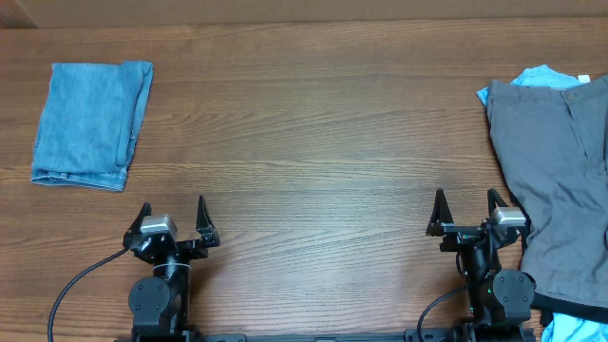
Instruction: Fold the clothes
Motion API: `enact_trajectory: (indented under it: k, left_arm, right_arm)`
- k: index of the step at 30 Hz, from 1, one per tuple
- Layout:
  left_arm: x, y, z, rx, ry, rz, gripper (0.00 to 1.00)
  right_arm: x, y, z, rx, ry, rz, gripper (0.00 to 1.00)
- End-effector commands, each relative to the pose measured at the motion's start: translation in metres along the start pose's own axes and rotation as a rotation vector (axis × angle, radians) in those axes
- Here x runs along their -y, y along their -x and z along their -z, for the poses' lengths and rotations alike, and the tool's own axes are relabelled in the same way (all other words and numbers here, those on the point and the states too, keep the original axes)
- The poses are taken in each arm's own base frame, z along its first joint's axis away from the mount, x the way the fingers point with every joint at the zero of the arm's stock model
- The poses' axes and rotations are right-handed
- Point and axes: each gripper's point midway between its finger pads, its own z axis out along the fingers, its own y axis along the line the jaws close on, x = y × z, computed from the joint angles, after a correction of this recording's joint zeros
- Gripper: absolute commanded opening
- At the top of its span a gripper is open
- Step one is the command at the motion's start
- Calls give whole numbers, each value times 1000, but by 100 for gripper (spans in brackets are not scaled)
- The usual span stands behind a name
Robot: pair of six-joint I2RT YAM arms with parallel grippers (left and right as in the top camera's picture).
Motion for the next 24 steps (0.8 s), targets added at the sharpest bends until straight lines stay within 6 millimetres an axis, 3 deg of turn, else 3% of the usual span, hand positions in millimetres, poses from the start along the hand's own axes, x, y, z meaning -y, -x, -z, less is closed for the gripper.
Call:
enact_trajectory:
  k: [1, 6, 11, 15, 18, 24]
  left_arm:
    - [3, 0, 0, 4, -15, -4, 100]
    - [3, 0, 0, 4, -15, -4, 100]
    - [3, 0, 0, 4, -15, -4, 100]
    - [3, 0, 0, 4, -15, -4, 100]
    - [3, 0, 0, 4, -15, -4, 100]
    - [3, 0, 0, 4, -15, -4, 100]
  right_arm:
    - [3, -2, 0, 2, -11, 3, 100]
    - [-1, -2, 0, 2, 13, -25, 100]
    - [-3, 2, 0, 7, 17, -210, 100]
    - [-9, 47, 9, 92, 44, -290, 100]
    - [-18, 98, 28, 149, 61, -288, 100]
    - [-31, 182, 57, 86, 42, -291, 100]
